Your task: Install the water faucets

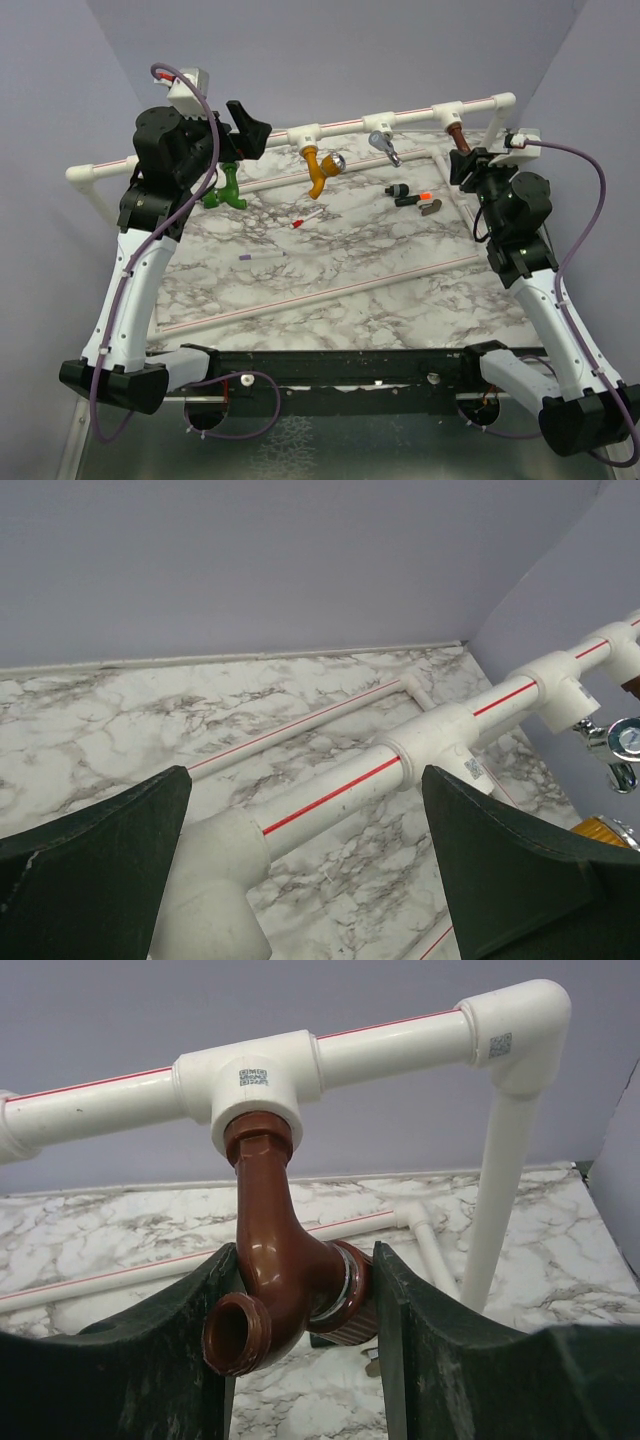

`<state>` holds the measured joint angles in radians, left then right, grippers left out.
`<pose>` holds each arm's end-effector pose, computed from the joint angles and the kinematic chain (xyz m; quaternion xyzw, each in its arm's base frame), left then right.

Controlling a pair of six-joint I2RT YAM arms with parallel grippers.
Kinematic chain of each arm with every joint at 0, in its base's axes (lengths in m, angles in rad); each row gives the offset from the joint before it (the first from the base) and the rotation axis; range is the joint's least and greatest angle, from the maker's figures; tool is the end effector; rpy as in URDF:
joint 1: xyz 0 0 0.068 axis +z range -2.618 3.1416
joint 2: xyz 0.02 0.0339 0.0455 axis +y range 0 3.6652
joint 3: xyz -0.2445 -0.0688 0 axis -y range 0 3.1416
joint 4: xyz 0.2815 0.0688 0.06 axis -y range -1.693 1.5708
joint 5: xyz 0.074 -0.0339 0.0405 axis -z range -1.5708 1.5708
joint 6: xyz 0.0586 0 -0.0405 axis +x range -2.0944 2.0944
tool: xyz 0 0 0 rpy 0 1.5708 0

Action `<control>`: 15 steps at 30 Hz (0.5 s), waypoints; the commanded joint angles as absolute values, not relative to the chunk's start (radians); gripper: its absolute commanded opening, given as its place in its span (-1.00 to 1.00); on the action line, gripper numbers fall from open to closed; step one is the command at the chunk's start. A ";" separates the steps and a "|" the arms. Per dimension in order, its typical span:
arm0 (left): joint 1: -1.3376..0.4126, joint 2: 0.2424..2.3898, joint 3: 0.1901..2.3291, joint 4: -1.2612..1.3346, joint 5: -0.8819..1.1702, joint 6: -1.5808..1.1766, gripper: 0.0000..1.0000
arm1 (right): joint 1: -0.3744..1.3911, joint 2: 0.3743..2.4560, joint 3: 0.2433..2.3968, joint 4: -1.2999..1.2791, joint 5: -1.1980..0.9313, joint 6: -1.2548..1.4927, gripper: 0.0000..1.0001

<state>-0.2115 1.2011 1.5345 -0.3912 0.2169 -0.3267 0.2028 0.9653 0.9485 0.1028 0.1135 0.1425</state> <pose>0.2995 -0.0772 0.4827 0.0325 0.7261 -0.2573 0.6369 0.2903 0.0529 0.3812 0.0214 0.6759 0.0886 0.7313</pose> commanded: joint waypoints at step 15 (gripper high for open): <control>-0.213 1.239 1.561 -0.337 0.239 -0.344 0.98 | 0.212 0.945 1.135 -0.166 -0.018 0.209 0.56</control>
<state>-0.2115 1.2255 1.5303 -0.3592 0.2096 -0.3294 0.2039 0.9634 1.0687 -0.0658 0.0429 0.1703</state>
